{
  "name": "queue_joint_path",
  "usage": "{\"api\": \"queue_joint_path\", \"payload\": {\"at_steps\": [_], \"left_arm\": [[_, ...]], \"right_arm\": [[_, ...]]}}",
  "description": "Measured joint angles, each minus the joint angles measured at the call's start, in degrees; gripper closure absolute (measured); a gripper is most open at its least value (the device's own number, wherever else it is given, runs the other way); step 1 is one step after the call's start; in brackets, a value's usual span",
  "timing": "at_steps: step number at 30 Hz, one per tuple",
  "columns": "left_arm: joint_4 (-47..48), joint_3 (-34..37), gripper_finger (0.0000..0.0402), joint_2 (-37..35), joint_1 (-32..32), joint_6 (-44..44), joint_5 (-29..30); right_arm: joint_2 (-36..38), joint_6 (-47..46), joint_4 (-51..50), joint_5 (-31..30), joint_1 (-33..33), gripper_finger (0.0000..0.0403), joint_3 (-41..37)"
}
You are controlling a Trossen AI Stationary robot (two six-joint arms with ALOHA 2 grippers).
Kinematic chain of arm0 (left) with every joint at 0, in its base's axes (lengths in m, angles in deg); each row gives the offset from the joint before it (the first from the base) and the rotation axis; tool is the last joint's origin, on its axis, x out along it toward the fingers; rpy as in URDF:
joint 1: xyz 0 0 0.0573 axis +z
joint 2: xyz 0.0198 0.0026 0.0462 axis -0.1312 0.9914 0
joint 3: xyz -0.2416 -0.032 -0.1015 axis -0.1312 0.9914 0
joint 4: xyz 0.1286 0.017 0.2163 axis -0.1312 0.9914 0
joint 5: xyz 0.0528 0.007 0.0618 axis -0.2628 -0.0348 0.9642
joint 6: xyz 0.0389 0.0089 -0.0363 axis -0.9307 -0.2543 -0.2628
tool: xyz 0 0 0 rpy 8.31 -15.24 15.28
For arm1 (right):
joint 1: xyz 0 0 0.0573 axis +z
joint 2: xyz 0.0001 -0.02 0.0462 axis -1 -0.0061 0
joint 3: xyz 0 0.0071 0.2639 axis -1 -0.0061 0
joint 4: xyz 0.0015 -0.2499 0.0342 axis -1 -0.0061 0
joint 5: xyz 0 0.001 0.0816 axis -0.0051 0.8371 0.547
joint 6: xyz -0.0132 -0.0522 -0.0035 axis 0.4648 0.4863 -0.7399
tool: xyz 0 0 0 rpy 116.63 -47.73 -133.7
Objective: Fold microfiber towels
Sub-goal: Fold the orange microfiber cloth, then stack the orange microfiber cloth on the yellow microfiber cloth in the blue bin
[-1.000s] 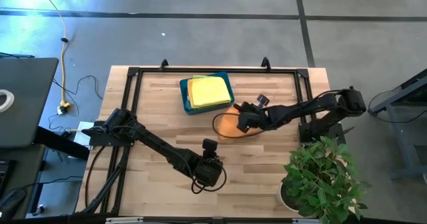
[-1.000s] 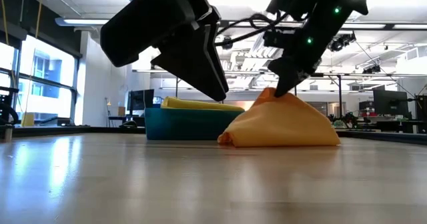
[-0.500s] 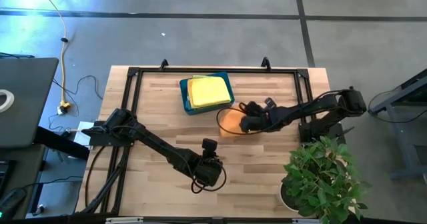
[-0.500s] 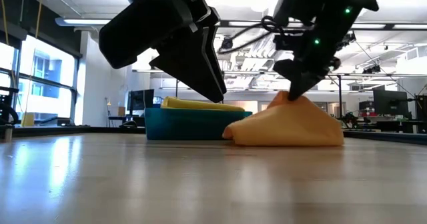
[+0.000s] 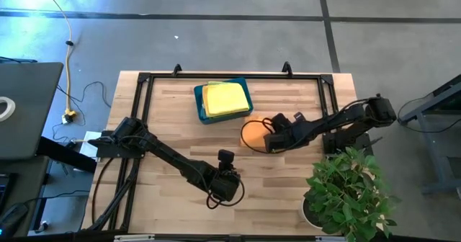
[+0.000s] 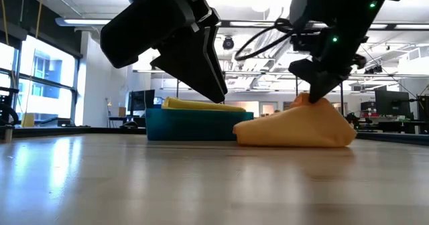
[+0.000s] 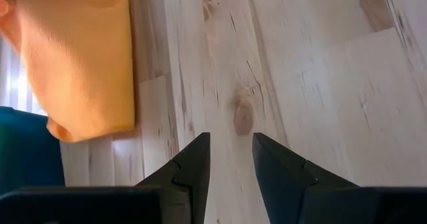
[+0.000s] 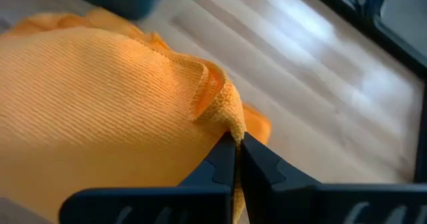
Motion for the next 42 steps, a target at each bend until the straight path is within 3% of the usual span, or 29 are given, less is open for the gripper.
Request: {"api": "queue_joint_path", "payload": {"at_steps": [4, 7, 14, 18, 24, 29, 35, 42], "left_arm": [[-0.02, 0.00, 0.0300, 0.00, 0.17, 0.00, 0.00], [-0.03, 0.00, 0.0300, 0.00, 0.33, 0.00, 0.00], [-0.13, 0.00, 0.0300, 0.01, 0.33, 0.73, 0.00], [-0.15, 0.00, 0.0300, 0.00, 0.33, 1.04, 0.00], [-3.86, 0.00, 0.0300, 0.00, 1.14, 3.31, -0.04], [-7.68, 0.00, 0.0300, 0.00, 3.33, 4.15, -0.03], [-12.06, 0.00, 0.0300, 0.00, 7.24, 0.88, -6.09], [-14.94, 0.02, 0.0300, 0.02, 9.58, 5.07, -9.77]], "right_arm": [[-0.05, -4.42, -4.06, 2.90, -0.29, 0.0402, 0.00], [-0.13, -2.43, -4.71, 3.74, -0.93, 0.0394, 0.00], [-0.20, 6.24, -3.34, 3.76, -1.03, 0.0306, 0.00], [-0.07, 7.10, -9.42, 4.50, -1.74, 0.0266, 0.36], [0.02, 1.05, -18.18, 7.83, -2.79, 0.0257, 1.81], [0.86, 6.36, -19.76, 6.01, -1.48, 0.0257, 1.81], [8.30, 7.48, -24.65, 2.67, -1.51, 0.0257, 0.53], [27.06, 3.16, -21.47, 4.54, -0.23, 0.0256, -10.97]]}}
